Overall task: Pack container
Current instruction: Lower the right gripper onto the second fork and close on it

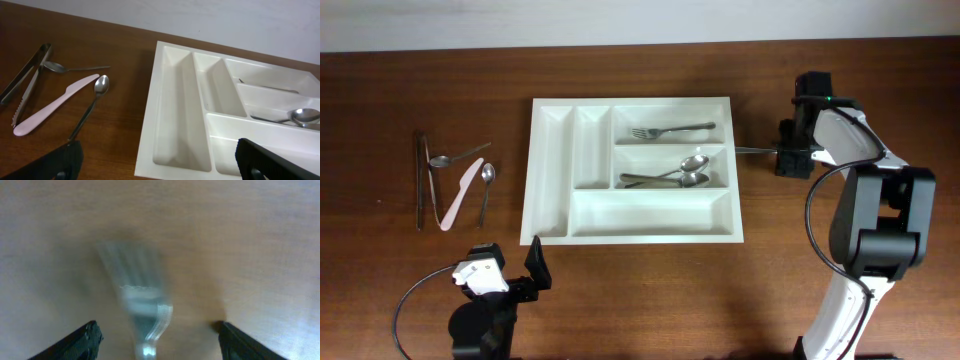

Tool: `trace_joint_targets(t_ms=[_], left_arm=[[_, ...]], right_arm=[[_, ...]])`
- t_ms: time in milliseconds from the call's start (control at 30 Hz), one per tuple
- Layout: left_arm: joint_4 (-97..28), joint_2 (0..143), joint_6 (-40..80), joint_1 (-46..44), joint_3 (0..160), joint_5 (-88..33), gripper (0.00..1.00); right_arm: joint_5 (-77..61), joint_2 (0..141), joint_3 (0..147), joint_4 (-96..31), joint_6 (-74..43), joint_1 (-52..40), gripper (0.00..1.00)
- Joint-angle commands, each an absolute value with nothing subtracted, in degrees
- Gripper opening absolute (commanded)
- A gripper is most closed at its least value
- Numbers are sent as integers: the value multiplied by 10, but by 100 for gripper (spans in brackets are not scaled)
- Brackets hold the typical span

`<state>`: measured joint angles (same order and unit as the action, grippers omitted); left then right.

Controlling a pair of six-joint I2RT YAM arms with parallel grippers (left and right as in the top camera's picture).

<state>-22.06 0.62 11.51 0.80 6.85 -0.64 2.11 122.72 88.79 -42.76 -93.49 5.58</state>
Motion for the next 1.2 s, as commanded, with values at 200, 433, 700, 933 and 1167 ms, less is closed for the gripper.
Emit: trace_joint_targets(t_ms=[200,433,700,933,1167], left_arm=[[-221,3,106,10,66,-7,99],[-221,3,106,10,66,-7,99],[-221,3,106,10,66,-7,99],[-221,3,106,10,66,-7,99],[-221,3,106,10,66,-7,99]], right_arm=[[26,1241,886,-360,-827,56,73],[13,1241,886,-362,-754,51,73],[-16,1241,886,-400,-589,52,75],[-51,1241,886,-423,-497,52,80],[-82,1241,886,-467,-617,52,77]])
